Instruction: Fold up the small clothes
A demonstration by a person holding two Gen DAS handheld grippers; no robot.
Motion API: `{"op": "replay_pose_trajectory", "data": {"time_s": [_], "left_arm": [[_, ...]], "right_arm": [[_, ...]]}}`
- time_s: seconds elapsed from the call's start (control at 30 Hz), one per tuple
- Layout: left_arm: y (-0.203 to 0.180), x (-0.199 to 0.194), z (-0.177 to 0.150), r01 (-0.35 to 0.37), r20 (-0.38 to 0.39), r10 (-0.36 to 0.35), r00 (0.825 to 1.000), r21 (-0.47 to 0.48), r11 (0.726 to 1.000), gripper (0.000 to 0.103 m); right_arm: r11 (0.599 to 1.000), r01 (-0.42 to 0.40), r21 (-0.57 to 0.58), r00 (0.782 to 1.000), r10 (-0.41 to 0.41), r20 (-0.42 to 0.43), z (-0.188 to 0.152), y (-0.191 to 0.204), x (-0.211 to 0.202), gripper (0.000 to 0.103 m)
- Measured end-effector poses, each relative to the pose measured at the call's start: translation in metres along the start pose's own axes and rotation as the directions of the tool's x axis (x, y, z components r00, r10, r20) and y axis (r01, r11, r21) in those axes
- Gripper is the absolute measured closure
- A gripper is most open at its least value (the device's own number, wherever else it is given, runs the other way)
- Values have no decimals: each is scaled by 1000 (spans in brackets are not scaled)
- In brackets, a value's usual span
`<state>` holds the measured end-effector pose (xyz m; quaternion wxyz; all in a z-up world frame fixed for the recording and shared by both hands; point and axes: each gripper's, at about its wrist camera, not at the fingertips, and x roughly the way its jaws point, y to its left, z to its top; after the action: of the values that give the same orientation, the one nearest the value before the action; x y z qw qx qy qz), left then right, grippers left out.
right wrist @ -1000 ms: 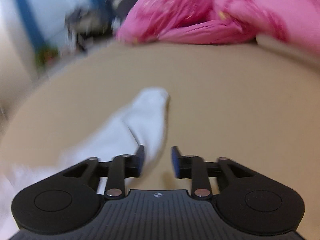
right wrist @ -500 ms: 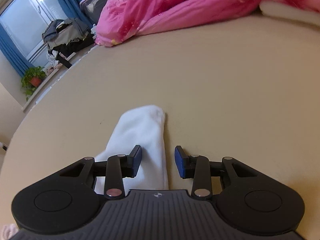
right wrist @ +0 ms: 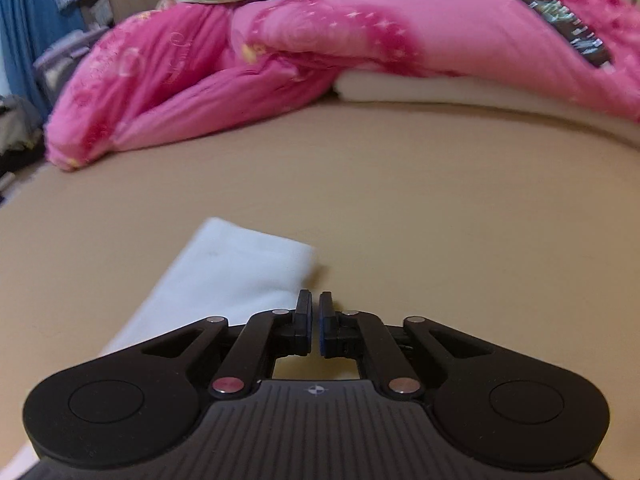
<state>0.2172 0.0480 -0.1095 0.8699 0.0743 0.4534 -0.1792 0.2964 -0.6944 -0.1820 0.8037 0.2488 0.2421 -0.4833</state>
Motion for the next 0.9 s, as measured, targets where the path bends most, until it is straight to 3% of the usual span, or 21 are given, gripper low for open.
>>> {"op": "replay_pose_trajectory", "data": {"time_s": [0.1,0.17,0.23,0.3,0.37,0.5,0.57,0.67,0.7,0.77,0.8,0.83,0.87,0.9], "left_arm": [[-2,-3,13,-52,109,57,992,-49,997,55],[-7,1,22,-68,160,78,984,-64,996,55],[-18,10,33,-98,215,108,971,-55,994,55],[-31,21,44,-127,235,136,963,-52,991,55],[-44,33,57,-136,267,142,953,-42,990,55],[-80,70,97,-182,334,168,927,10,983,55],[-102,93,121,-197,359,171,918,35,980,55],[-133,129,154,-168,336,139,932,59,984,56],[-141,141,162,-169,324,137,936,71,983,58],[-158,166,174,-176,292,137,947,114,978,58],[-164,178,178,-194,259,151,954,146,970,60],[-166,192,182,-205,212,167,963,174,963,66],[-163,199,184,-197,189,163,968,183,963,76],[-157,197,187,-172,196,137,971,172,970,97]], "right_arm": [[998,-51,-29,995,53,82,4,7,-43,95],[980,-179,-89,977,188,105,5,22,-76,90],[940,-314,-136,942,326,79,2,36,-110,82],[885,-433,-173,894,446,39,-3,47,-148,74],[815,-541,-206,836,547,-32,-11,59,-189,71],[698,-668,-260,743,644,-180,-32,73,-275,69],[634,-735,-243,678,691,-250,-46,67,-318,64],[541,-807,-235,590,739,-325,-69,54,-363,55],[518,-820,-243,572,745,-343,-79,51,-375,54],[488,-832,-264,555,752,-356,-100,42,-387,54],[485,-829,-280,558,754,-347,-113,37,-386,54],[481,-816,-320,573,743,-344,-127,37,-384,54],[491,-781,-386,618,699,-360,-142,41,-382,54],[503,-744,-440,663,638,-392,-152,49,-376,54]]}}
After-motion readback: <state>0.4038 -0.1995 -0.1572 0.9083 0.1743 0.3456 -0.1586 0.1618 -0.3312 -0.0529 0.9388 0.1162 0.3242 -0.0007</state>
